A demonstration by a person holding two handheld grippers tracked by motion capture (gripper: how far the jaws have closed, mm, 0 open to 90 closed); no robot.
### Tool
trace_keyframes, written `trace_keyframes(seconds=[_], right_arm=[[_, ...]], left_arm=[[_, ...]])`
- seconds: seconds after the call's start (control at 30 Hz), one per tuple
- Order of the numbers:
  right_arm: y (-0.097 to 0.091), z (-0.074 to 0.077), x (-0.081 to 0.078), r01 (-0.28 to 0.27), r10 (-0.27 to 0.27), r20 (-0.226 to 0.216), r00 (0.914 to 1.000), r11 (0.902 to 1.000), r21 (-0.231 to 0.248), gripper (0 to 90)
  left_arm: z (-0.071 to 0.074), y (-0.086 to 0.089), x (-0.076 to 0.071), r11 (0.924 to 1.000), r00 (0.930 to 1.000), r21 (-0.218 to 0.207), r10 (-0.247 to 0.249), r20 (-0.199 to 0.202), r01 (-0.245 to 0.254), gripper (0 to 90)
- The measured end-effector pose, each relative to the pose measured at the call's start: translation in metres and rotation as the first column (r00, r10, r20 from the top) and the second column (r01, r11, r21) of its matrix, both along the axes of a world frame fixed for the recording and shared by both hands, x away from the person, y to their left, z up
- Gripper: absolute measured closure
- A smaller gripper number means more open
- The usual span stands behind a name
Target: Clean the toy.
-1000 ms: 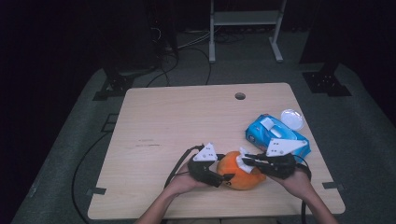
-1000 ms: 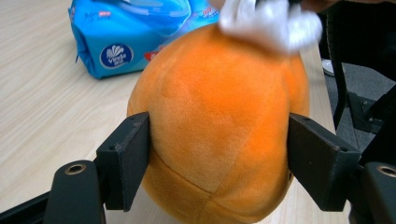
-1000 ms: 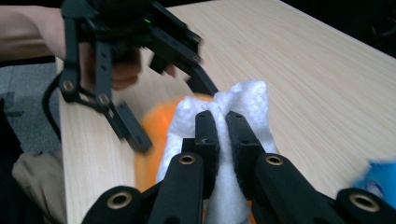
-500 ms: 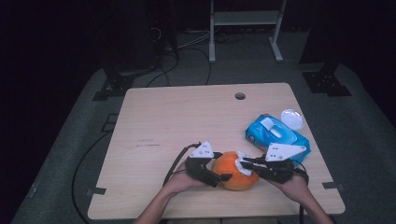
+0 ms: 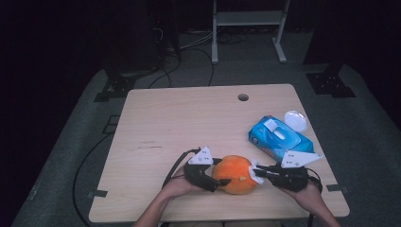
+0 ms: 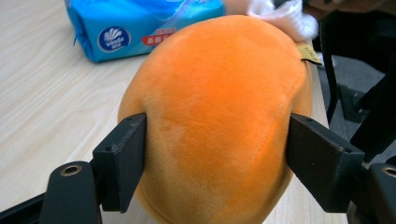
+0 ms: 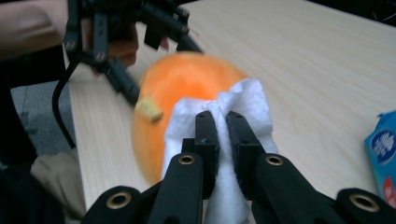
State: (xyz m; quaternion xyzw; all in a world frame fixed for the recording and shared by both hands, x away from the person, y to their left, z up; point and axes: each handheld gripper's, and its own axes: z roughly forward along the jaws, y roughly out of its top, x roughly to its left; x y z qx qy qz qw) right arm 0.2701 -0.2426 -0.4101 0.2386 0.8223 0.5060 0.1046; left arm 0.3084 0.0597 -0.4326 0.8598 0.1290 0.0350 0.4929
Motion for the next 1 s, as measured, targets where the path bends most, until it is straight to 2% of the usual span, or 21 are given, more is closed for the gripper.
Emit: trace_keyframes(seconds=[0.1,0.17,0.23,0.3,0.37,0.4,0.43,0.47,0.5,0.57,0.6,0.67,0.73,0.8,0.87,0.93,0.97,1.0], right_arm=[[0.007,0.007,0.01,-0.001,0.001,0.002,1.0,0.9998,0.022,83.6],[0.012,0.006,0.015,-0.006,0.006,-0.003,1.0,0.9999,0.009,83.6],[0.013,0.002,0.015,-0.02,0.02,-0.017,0.9997,0.9997,0.012,83.6],[0.013,-0.001,0.011,-0.041,0.042,-0.026,0.9988,0.9991,0.012,83.6],[0.015,-0.005,0.003,-0.072,0.072,-0.042,0.9965,0.9973,0.018,83.6],[0.015,-0.005,0.003,-0.072,0.072,-0.042,0.9965,0.9973,0.018,83.6],[0.015,-0.005,0.002,-0.075,0.075,-0.041,0.9963,0.9971,0.016,83.4],[0.016,-0.004,0.0,-0.081,0.082,-0.04,0.9959,0.9966,0.014,83.4],[0.018,-0.004,-0.002,-0.085,0.085,-0.035,0.9958,0.9964,0.01,83.4],[0.019,-0.002,-0.003,-0.08,0.08,-0.024,0.9965,0.9968,0.003,83.4],[0.018,0.0,-0.003,-0.076,0.076,-0.021,0.9969,0.9971,0.008,83.4],[0.017,0.005,-0.001,-0.067,0.067,-0.007,0.9977,0.9977,0.013,83.4],[0.02,0.011,0.003,-0.056,0.056,0.018,0.9983,0.9983,0.014,83.5],[0.024,0.018,0.008,-0.04,0.039,0.048,0.9981,0.999,0.019,83.5],[0.029,0.019,0.012,-0.033,0.031,0.059,0.9978,0.9991,0.025,83.5],[0.039,0.012,0.017,-0.033,0.035,0.056,0.9978,0.9991,-0.027,83.5],[0.044,0.002,0.017,-0.053,0.054,0.042,0.9977,0.9978,-0.04,83.5],[0.044,0.002,0.017,-0.053,0.054,0.042,0.9977,0.9978,-0.04,83.5]], left_arm=[[0.002,-0.002,-0.004,0.9997,0.9996,0.013,-0.02,0.02,0.019,24.1],[0.002,0.001,-0.003,0.9999,0.9999,0.01,-0.013,-0.008,0.013,20.5],[0.003,0.009,0.001,0.9994,0.9961,-0.034,-0.003,-0.088,0.0,15.4],[0.003,0.015,0.008,0.9973,0.9832,-0.068,0.016,-0.182,-0.029,9.1],[0.0,0.014,0.013,0.9982,0.9701,-0.038,0.037,-0.24,-0.047,5.7],[-0.002,0.012,0.014,0.9991,0.9625,-0.024,0.028,-0.27,-0.036,5.7],[-0.007,0.008,0.015,0.9999,0.9452,-0.011,0.001,-0.327,-0.005,5.8],[-0.01,0.005,0.014,0.9999,0.9418,-0.005,-0.011,-0.336,0.01,8.7],[-0.009,0.005,0.013,0.9999,0.9496,-0.009,-0.015,-0.313,0.013,13.7],[-0.005,0.008,0.011,0.9983,0.9585,-0.057,-0.026,-0.284,0.01,31.9],[-0.003,0.009,0.011,0.9971,0.9649,-0.076,-0.029,-0.261,0.009,36.3],[0.005,0.01,0.009,0.9947,0.9836,-0.102,-0.028,-0.178,0.009,40.9],[0.014,0.008,0.01,0.9943,0.996,-0.106,-0.016,-0.088,0.007,41.3],[0.018,0.007,0.011,0.9966,0.9999,-0.083,0.002,0.01,-0.002,40.9],[0.015,0.007,0.015,0.9995,0.9982,-0.03,0.014,0.059,-0.012,39.1],[0.006,0.008,0.019,0.9989,0.9969,0.045,0.009,0.078,-0.012,35.9],[0.002,0.01,0.02,0.9992,0.9976,0.04,0.004,0.069,-0.007,34.0],[-0.003,0.015,0.02,0.9997,0.9989,0.023,0.008,0.046,-0.009,34.0]])
